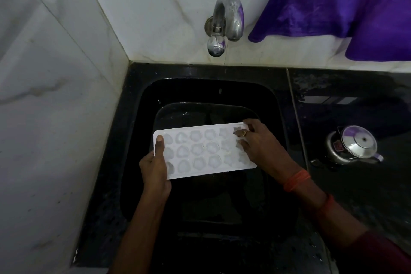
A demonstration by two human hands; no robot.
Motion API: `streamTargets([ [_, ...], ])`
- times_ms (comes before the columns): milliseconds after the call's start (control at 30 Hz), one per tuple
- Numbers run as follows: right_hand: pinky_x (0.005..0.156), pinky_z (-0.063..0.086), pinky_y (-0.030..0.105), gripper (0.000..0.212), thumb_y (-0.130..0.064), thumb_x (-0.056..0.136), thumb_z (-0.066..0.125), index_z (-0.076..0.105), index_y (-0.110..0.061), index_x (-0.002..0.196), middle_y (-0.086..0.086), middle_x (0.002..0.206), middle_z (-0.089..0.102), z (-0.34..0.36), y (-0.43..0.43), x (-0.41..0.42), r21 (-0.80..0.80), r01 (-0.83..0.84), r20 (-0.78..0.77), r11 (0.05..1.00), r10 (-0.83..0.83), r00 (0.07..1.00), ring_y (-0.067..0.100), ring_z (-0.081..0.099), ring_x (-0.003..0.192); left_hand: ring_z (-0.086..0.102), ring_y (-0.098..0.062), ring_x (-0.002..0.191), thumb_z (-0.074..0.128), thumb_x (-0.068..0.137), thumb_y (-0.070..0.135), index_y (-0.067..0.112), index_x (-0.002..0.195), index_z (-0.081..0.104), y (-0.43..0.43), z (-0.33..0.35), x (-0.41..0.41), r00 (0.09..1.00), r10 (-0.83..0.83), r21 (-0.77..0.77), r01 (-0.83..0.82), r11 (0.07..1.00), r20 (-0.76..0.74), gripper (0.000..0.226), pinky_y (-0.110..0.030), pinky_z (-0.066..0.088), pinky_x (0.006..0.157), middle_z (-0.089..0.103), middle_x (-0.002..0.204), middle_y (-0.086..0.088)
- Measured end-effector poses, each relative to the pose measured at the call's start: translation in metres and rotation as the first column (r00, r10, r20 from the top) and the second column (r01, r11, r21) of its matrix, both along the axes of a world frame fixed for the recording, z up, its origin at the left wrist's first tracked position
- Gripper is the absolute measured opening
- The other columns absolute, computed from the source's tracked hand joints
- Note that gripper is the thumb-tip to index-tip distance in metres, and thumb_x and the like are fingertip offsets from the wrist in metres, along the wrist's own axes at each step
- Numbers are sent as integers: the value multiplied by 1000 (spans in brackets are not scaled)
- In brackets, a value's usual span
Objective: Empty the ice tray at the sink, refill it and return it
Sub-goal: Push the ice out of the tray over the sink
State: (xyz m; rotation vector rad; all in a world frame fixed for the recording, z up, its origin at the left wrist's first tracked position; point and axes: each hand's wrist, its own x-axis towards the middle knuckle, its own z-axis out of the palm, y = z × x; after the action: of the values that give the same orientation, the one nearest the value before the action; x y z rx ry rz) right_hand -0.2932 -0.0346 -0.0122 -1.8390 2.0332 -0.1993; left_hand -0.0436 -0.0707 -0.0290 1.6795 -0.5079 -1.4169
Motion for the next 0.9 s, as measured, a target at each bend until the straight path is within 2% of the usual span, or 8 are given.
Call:
streamTargets([
  [133,103,48,37,32,-19,93,67,65,-20,125,4,144,47,8,2,-2,-37,26,70,999,-23,997,24,55,125,73,-17,62,68,91,46,10,81,70,1,2,0,1000,2,-7,-2,1000,-6,38,-30,57,48,75,69,2],
  [233,105,47,40,31,-20,94,66,64,-21,125,6,144,45,10,1,-3,-39,7,56,999,-5,998,26,51,128,74,-18,61,67,92,46,8,83,70,2,3,1,1000,-7,-9,7,1000,-22,38,-30,56,47,75,69,1],
  [300,107,45,41,32,-19,95,65,63,-21,127,7,145,42,8,0,-3,-29,-5,31,1000,6,999,27,46,131,74,-18,63,67,91,45,9,83,70,2,4,1,1000,-7,-8,7,1000,-23,37,-31,57,47,75,70,1],
  [400,106,44,41,34,-18,94,65,62,-21,128,8,144,41,5,0,-5,-32,-24,10,999,25,1000,26,43,132,74,-22,71,67,91,46,10,84,71,3,3,2,1000,-10,-9,9,1000,-24,36,-36,61,57,76,76,-1],
  [567,99,49,44,35,-15,94,65,62,-8,127,15,140,45,-1,0,-5,-63,-59,-65,996,55,996,31,47,125,74,-23,71,68,90,46,11,82,71,3,1,2,1000,-4,0,4,1000,-23,37,-35,60,57,76,77,-3],
  [700,86,54,47,29,-11,89,70,67,1,116,21,128,53,-4,2,-4,-117,-96,-146,988,79,986,37,55,112,75,-26,77,69,89,48,12,83,72,2,-1,3,1000,-1,1,1,1000,-18,37,-40,61,63,77,83,-5],
  [800,90,53,47,27,-11,89,71,70,-1,114,21,129,52,-6,2,-5,-118,-105,-169,987,84,982,39,55,114,75,-25,76,69,88,49,12,84,72,1,-1,4,1000,-10,-4,10,1000,-15,37,-37,60,58,77,78,-1],
  [900,98,49,47,31,-16,93,66,67,-4,122,17,136,48,-5,0,-5,-102,-94,-137,990,80,987,36,51,123,75,-27,80,70,88,49,11,86,72,0,-2,5,1000,-4,3,4,1000,-16,38,-39,61,62,77,84,-5],
])
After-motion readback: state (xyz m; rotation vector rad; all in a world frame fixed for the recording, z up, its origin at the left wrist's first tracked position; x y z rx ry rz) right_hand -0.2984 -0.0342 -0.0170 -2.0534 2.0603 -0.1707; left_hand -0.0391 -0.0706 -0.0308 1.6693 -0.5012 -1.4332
